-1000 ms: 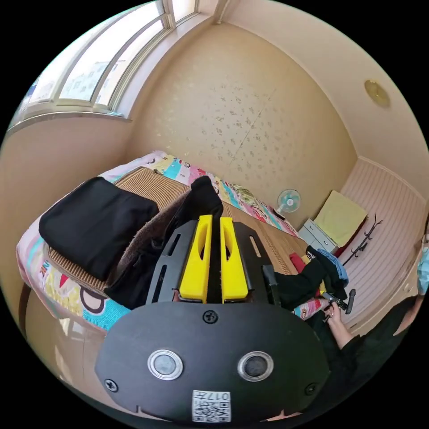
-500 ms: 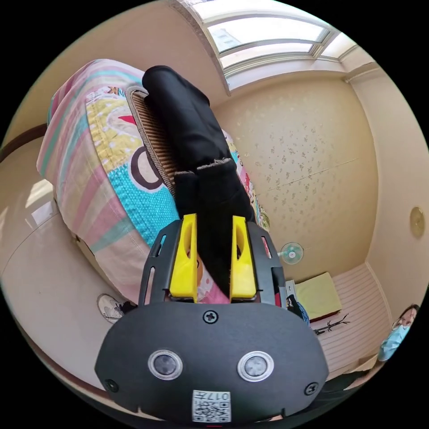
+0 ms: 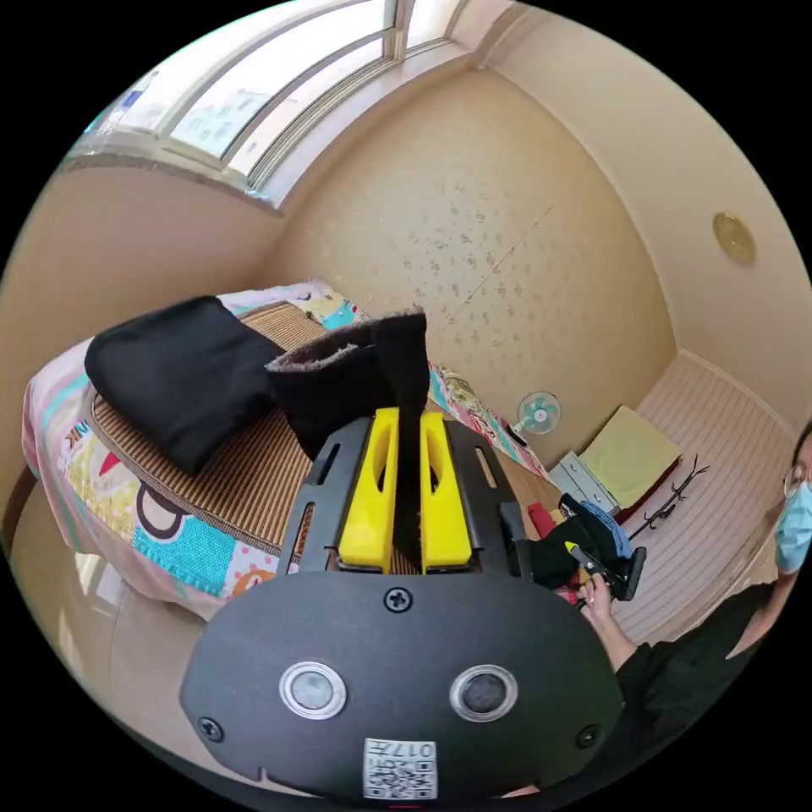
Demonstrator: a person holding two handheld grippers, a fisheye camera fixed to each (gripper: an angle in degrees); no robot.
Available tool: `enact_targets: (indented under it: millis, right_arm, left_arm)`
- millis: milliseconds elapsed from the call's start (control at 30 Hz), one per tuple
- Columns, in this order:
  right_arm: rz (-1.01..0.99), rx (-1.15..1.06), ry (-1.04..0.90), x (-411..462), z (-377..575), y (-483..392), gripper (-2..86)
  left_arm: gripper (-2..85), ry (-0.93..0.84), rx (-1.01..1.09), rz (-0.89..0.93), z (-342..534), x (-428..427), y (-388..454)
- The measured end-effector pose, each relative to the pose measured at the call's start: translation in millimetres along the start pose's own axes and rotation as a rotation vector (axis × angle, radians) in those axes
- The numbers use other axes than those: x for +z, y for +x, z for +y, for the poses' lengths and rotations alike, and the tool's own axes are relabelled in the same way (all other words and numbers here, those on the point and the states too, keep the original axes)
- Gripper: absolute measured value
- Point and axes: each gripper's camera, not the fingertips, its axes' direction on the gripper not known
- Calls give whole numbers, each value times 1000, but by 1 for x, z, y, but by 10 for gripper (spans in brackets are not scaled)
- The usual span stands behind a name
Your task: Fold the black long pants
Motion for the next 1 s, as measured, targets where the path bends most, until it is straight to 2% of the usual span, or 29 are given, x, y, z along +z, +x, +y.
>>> enact_targets:
  millis: [67,133,167,200,267,333,500,600,733,800,933,1000]
  right_arm:
    - [-13,-7,-28,10,5,-3,4]
    - [-20,-7,-104,25,10,-3,5]
    - [-13,-7,-146,33,14,-2,5]
    - [-3,-12,-168,38,18,-1,5]
    - [16,-15,-176,41,24,3,5]
    - [28,-15,-178,42,27,8,7]
    - [-21,15,-193,56,20,15,16]
    - [-53,3,-188,61,11,7,21]
    - [-41,-33,-178,66,10,-5,28]
    - [-28,-43,-190,73,14,-8,35]
    - [-30,-84,-222,88,14,-12,51]
    - [-11,-105,-172,92,13,-14,43]
  left_arm:
    - [60,-7,-156,-96,26,-3,-36]
    - [78,-54,-563,-229,78,-9,-101]
    - [80,-25,-630,-252,91,-17,-110]
    - [85,78,-670,-262,111,-36,-115]
    - [96,172,-601,-278,120,-57,-104]
    - [120,88,-470,-336,98,-53,-83]
    - [131,-35,-171,-316,11,-11,-46]
    - [135,-269,-59,-349,-44,49,-47]
    - [128,-613,-143,-460,-62,131,-82]
    - [101,-614,-160,-433,-63,140,-85]
    - [51,-537,-89,-180,-78,135,-61]
    - [46,-466,-131,-72,-88,125,-61]
